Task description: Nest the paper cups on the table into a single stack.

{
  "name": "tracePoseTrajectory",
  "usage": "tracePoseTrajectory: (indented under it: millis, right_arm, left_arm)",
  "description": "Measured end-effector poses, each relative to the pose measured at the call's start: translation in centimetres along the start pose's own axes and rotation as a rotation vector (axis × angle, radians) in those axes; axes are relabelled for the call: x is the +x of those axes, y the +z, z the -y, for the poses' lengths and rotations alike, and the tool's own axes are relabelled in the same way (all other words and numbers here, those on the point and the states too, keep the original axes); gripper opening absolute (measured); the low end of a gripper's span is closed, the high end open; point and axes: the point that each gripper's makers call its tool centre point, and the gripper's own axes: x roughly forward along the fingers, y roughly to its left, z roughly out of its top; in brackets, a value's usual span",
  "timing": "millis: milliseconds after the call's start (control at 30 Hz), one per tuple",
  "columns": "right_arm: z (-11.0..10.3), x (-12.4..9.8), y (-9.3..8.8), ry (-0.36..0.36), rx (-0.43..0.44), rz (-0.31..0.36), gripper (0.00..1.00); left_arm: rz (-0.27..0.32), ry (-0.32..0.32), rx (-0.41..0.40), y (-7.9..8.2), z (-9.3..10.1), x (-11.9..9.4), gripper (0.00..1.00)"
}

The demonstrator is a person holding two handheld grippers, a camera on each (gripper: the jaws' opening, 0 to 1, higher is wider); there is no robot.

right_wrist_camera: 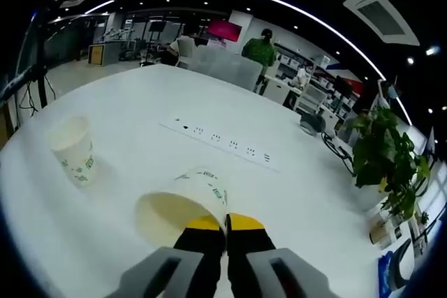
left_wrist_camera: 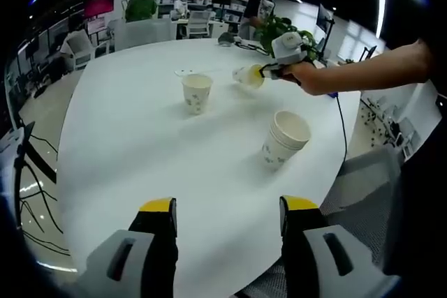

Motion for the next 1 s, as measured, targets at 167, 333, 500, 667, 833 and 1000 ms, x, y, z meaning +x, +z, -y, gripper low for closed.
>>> tracePoseTrajectory:
  millis: [167, 333, 500, 667, 833, 1000]
  right_arm:
    - [0.6, 0.2, -0.2, 0.009, -0.004, -0.002, 0.0]
    - [0.6, 0.1, -0.2, 0.034, -0.037, -0.005, 0.0]
    - [0.4, -0.2, -0.2, 0.059, -0.068, -0.012, 0.0]
    - [0.2, -0.6, 0.0, 0.091, -0.088, -0.015, 0.0]
    - [0.1, -0.8, 0.0, 0.123, -0.123, -0.024, 0.0]
    - [0.4, -1.6, -0.2, 0.147, -0.143, -0.035, 0.0]
  left_arm:
    - [0.004, -0.006, 0.005, 0.1, 0.3, 0.1, 0.58]
    - [0.013, -0.006, 0.01, 0.4, 0.3, 0.1, 0.58]
    - [0.022, -0.006, 0.011, 0.7, 0.3, 0.1, 0.58]
    - [0.032, -0.008, 0.014, 0.9, 0.5, 0.1, 0.58]
    - [0.033, -0.013, 0.022, 1.0, 0.9, 0.2, 0.58]
    - [0.038, -0.018, 0.031, 1.3, 1.1, 0.4, 0.58]
